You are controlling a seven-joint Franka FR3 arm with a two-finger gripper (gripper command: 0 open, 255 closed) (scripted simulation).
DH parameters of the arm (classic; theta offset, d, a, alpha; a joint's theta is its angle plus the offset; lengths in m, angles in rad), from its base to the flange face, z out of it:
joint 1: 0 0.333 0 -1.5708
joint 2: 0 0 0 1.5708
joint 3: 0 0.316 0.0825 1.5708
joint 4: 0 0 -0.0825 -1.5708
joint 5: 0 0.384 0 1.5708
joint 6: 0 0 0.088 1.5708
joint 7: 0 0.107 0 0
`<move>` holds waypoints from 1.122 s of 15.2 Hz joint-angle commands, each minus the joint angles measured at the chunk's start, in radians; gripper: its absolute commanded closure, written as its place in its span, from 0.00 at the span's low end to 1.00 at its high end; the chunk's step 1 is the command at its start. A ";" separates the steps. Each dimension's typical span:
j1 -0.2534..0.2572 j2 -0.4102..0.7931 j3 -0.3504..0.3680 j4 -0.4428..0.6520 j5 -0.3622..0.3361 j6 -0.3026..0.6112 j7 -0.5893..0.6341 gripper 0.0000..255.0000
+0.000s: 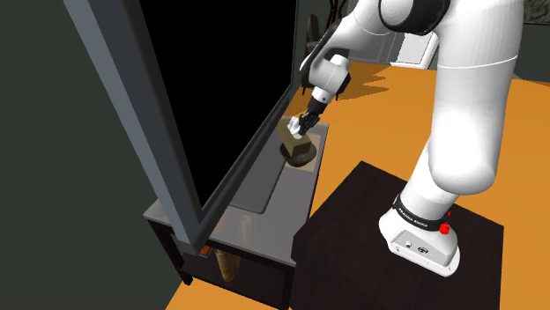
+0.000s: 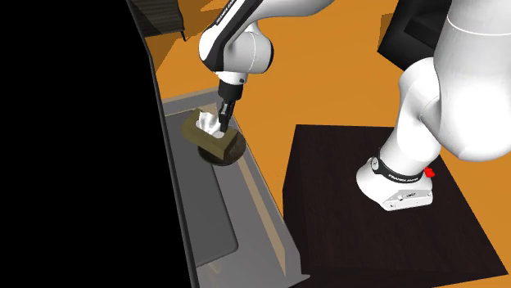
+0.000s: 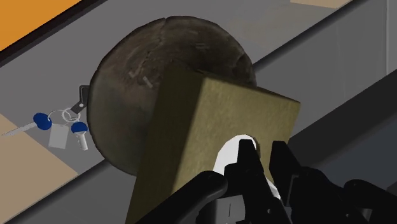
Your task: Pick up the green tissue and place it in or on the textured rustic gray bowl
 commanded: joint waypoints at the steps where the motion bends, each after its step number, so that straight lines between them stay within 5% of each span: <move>1: -0.006 0.017 0.008 0.004 0.019 0.005 -0.016 1.00; 8: -0.006 0.017 0.008 0.004 0.019 0.005 -0.016 1.00; 9: -0.007 0.017 0.008 0.004 0.019 0.005 -0.016 0.00; 14: -0.006 0.017 0.008 0.004 0.019 0.005 -0.016 0.00; 17: 0.008 -0.075 -0.049 -0.013 -0.094 -0.037 0.051 0.00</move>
